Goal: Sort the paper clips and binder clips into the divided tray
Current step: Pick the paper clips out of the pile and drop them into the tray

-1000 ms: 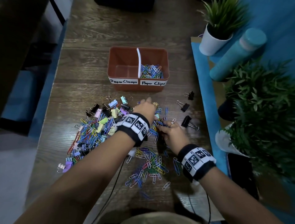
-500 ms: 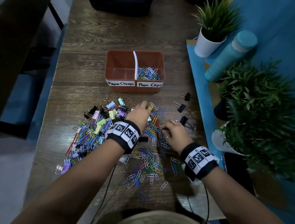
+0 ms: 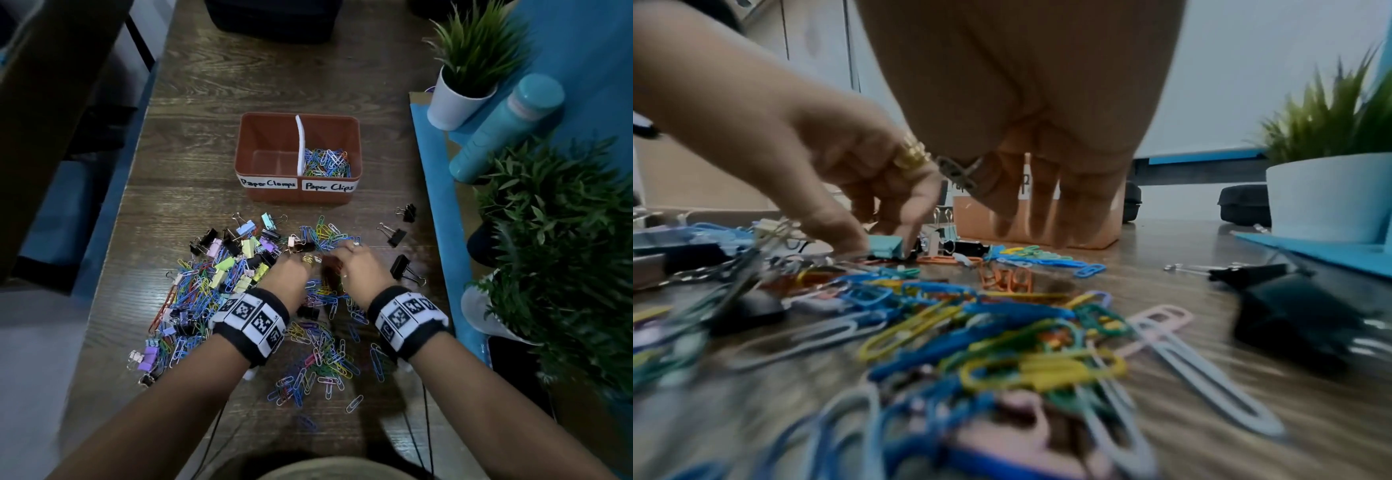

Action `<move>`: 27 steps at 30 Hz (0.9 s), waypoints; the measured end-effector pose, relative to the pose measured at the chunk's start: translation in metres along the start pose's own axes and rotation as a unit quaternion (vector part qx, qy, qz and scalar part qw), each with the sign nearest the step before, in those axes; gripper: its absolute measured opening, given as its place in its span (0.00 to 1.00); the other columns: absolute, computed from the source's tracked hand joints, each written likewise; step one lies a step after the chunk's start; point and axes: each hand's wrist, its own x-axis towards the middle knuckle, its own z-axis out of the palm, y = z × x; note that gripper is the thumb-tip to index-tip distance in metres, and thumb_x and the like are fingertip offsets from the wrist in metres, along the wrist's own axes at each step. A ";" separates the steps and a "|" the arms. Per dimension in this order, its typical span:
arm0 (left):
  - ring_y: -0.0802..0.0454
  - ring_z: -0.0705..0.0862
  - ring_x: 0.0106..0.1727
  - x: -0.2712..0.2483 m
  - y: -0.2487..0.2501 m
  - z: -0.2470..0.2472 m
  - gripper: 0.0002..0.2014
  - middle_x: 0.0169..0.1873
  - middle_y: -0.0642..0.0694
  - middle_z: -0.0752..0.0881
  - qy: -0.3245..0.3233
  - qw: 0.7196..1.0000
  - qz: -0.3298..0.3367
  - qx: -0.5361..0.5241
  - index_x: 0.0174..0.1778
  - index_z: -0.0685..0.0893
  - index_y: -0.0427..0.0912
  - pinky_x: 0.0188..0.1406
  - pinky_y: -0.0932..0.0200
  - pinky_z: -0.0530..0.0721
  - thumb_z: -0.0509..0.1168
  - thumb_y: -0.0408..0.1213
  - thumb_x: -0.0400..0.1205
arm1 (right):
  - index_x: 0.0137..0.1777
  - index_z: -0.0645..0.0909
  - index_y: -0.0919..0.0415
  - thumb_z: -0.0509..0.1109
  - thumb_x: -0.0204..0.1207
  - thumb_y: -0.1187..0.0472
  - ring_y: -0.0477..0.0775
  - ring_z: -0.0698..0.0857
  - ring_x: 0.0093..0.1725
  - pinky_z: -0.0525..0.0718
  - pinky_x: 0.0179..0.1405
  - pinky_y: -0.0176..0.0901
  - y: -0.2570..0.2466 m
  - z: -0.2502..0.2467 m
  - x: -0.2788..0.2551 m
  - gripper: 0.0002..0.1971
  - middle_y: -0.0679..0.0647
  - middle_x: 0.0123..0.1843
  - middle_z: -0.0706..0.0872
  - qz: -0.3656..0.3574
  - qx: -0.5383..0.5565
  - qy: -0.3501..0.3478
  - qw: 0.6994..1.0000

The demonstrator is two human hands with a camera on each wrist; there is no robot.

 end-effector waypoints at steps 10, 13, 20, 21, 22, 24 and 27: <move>0.42 0.72 0.66 -0.004 -0.019 -0.012 0.15 0.63 0.41 0.75 0.016 0.991 -0.059 0.116 0.63 0.79 0.40 0.68 0.46 0.71 0.58 0.32 0.80 | 0.76 0.68 0.53 0.58 0.76 0.68 0.59 0.65 0.76 0.66 0.74 0.56 -0.008 -0.002 0.025 0.27 0.54 0.78 0.69 0.038 -0.064 -0.021 0.997; 0.40 0.70 0.68 -0.001 -0.013 -0.019 0.15 0.65 0.40 0.72 0.029 0.988 -0.089 0.121 0.62 0.81 0.42 0.67 0.45 0.70 0.57 0.33 0.81 | 0.69 0.76 0.55 0.60 0.77 0.63 0.59 0.70 0.70 0.69 0.68 0.54 -0.007 -0.010 0.022 0.20 0.58 0.69 0.77 0.054 -0.097 0.007 0.994; 0.40 0.66 0.70 0.007 0.008 -0.014 0.16 0.68 0.41 0.67 0.043 0.988 -0.097 0.113 0.61 0.82 0.43 0.65 0.46 0.69 0.55 0.40 0.84 | 0.77 0.65 0.42 0.58 0.75 0.71 0.61 0.64 0.74 0.66 0.72 0.56 -0.015 -0.011 0.047 0.33 0.55 0.80 0.61 -0.029 -0.077 -0.034 0.996; 0.40 0.66 0.70 0.006 0.006 -0.013 0.16 0.68 0.41 0.67 0.040 0.988 -0.101 0.113 0.60 0.83 0.43 0.66 0.45 0.69 0.54 0.40 0.84 | 0.77 0.64 0.40 0.58 0.76 0.70 0.62 0.63 0.75 0.65 0.73 0.56 -0.014 -0.009 0.048 0.33 0.55 0.81 0.59 -0.025 -0.093 -0.048 0.994; 0.40 0.66 0.70 0.004 0.004 -0.012 0.16 0.67 0.41 0.67 0.039 0.987 -0.106 0.113 0.59 0.84 0.43 0.66 0.45 0.68 0.54 0.40 0.84 | 0.78 0.63 0.40 0.59 0.76 0.68 0.61 0.62 0.76 0.64 0.74 0.56 -0.011 -0.008 0.049 0.32 0.55 0.82 0.58 -0.016 -0.102 -0.051 0.993; 0.40 0.66 0.70 0.002 -0.002 -0.012 0.15 0.68 0.41 0.67 0.036 0.986 -0.109 0.117 0.59 0.84 0.44 0.68 0.45 0.67 0.54 0.38 0.84 | 0.78 0.62 0.42 0.59 0.75 0.68 0.61 0.61 0.76 0.65 0.73 0.56 -0.004 -0.007 0.046 0.33 0.56 0.81 0.59 0.015 -0.101 -0.042 0.994; 0.40 0.65 0.70 0.001 -0.006 -0.013 0.14 0.68 0.40 0.66 0.022 0.987 -0.110 0.114 0.57 0.84 0.42 0.70 0.45 0.68 0.56 0.36 0.82 | 0.78 0.62 0.45 0.60 0.74 0.70 0.62 0.62 0.76 0.66 0.73 0.56 0.004 -0.005 0.041 0.34 0.57 0.80 0.61 0.038 -0.105 -0.028 0.993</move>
